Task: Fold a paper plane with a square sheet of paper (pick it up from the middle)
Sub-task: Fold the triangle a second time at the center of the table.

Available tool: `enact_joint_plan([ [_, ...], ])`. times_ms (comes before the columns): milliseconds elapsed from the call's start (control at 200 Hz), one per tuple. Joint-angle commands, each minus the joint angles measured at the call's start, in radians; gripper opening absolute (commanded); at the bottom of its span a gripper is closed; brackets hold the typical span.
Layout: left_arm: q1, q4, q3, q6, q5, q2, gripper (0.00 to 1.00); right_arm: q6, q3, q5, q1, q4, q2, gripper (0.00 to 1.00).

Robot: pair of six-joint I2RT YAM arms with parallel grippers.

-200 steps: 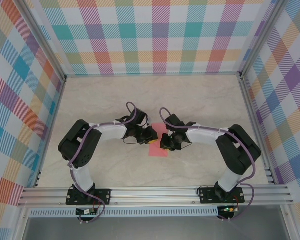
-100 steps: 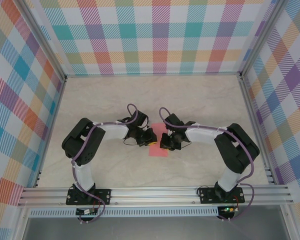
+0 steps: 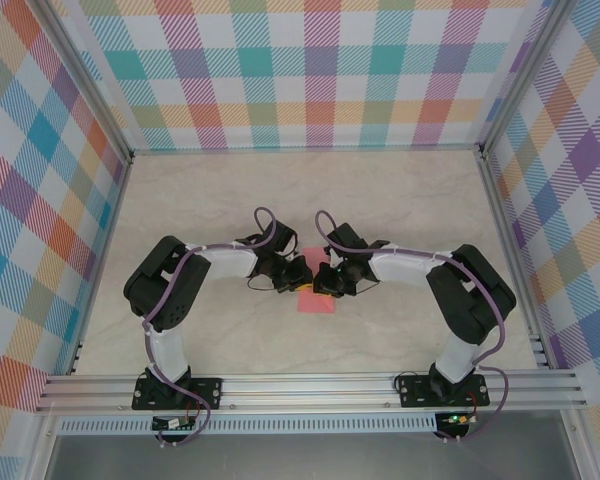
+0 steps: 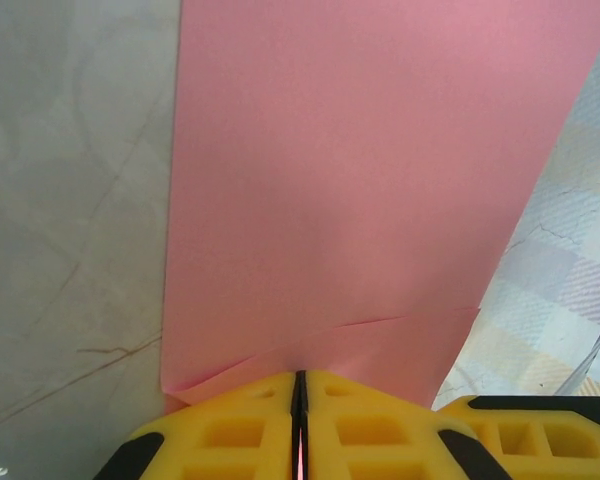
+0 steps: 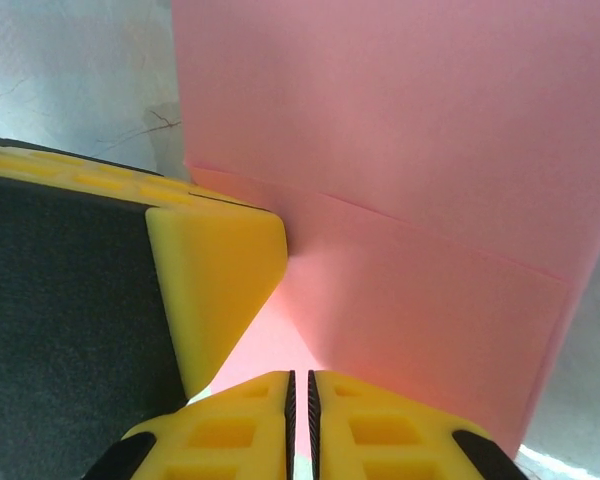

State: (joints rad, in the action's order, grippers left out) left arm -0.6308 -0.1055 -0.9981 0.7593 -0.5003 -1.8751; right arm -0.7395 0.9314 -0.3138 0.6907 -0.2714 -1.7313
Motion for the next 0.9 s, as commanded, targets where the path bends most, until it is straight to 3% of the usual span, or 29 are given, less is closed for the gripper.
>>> enact_joint_plan([
  [0, -0.006, -0.076, -0.008, 0.009, 0.054, -0.015, 0.11, 0.032, 0.014, -0.036, 0.003, 0.012, -0.031, 0.14],
  [895, -0.007, -0.134, -0.018, 0.008, 0.099, -0.022, 0.11, 0.107, -0.091, 0.033, 0.007, -0.178, 0.032, 0.13],
])
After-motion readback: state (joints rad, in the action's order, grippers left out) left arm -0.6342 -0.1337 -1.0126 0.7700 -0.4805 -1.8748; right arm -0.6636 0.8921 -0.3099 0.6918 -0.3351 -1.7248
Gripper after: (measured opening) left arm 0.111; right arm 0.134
